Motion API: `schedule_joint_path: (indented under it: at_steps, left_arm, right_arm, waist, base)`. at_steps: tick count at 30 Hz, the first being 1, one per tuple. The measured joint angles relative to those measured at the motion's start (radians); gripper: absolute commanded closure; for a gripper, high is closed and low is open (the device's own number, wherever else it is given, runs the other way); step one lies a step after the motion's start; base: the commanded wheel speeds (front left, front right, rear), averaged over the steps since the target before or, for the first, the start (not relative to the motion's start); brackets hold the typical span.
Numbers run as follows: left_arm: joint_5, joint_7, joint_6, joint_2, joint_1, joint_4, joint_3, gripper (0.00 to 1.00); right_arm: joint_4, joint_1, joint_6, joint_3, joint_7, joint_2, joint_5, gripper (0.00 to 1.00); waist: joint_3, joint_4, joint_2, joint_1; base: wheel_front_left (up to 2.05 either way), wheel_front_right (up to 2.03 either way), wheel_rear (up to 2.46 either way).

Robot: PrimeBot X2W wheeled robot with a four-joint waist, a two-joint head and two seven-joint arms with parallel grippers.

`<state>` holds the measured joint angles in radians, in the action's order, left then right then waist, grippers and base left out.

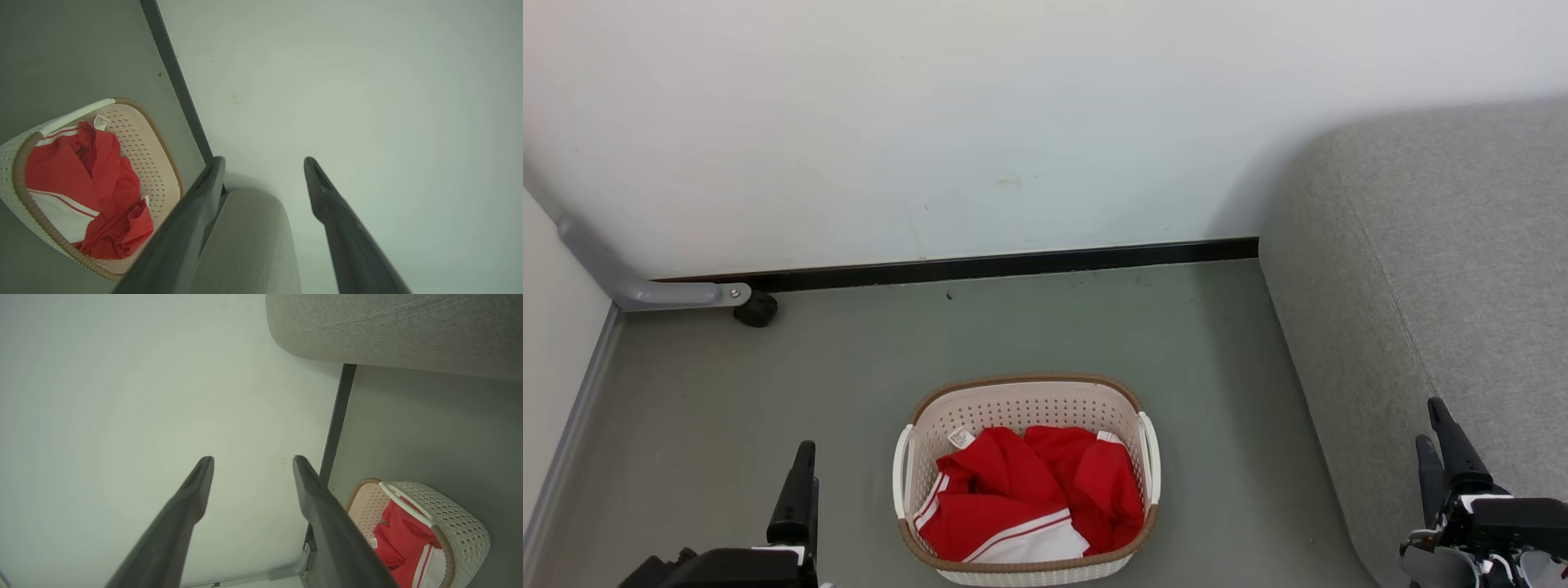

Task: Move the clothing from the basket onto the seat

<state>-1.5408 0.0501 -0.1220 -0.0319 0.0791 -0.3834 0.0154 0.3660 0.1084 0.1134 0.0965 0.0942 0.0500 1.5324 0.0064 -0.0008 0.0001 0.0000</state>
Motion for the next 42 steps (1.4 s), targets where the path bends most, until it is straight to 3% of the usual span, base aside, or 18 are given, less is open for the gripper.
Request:
schedule_joint_path:
  at_steps: [19,42]
  left_arm:
    - [0.209,-0.067,0.008,-0.003,0.07,-0.066,-0.068,0.0]
    - [0.623,-0.15,0.051,-0.029,0.131,-0.11,-0.202,0.0]
  right_arm:
    - [0.028,0.063,0.001,-0.139,-0.05,0.081,-0.163,0.0]
    - [0.126,0.178,0.001,-0.394,-0.175,0.195,-0.475,0.0]
  waist:
    - [-0.001,0.006,0.0,0.0]
    - [-0.004,0.017,0.0,0.0]
  base:
    - [0.0,0.0,0.0]
    - [0.0,0.0,0.0]
